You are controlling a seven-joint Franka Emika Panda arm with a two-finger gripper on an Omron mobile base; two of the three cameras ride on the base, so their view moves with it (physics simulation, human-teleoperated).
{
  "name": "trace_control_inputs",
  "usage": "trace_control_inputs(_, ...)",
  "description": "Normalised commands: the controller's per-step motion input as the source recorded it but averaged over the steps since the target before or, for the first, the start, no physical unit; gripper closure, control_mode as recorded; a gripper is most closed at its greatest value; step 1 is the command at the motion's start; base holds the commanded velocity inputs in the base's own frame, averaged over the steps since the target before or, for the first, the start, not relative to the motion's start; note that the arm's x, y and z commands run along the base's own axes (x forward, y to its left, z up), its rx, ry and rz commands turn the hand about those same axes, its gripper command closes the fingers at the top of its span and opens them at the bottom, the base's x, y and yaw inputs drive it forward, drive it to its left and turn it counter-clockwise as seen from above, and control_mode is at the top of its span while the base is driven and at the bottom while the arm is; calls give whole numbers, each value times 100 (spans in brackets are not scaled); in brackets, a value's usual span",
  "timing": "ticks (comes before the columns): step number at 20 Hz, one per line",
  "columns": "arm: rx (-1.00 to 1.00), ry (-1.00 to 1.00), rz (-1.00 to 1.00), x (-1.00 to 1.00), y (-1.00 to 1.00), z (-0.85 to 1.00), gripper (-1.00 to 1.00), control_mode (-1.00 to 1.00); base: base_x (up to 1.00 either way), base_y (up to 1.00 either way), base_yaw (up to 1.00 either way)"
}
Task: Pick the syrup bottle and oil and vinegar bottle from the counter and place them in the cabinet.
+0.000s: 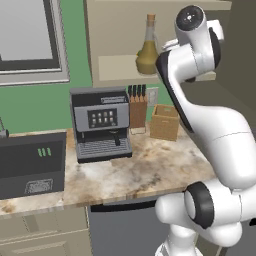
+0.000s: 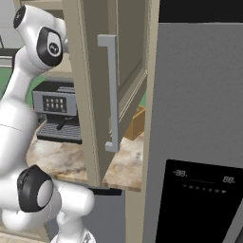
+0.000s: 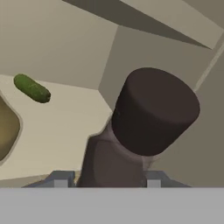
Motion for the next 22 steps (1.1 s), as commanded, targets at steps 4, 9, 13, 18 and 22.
trace_control_inputs(4, -1, -1, 0, 40, 0, 0, 100, -100, 0, 0, 0)
trace_control_inputs(9, 0, 0, 0, 38, 0, -11, 100, -100, 0, 0, 0)
trace_control_inputs(13, 0, 0, 0, 37, 0, -27, 100, -100, 0, 0, 0)
trace_control_inputs(18, 0, 0, 0, 34, 0, -5, 100, -100, 0, 0, 0)
trace_control_inputs(22, 0, 0, 0, 40, 0, 0, 100, -100, 0, 0, 0)
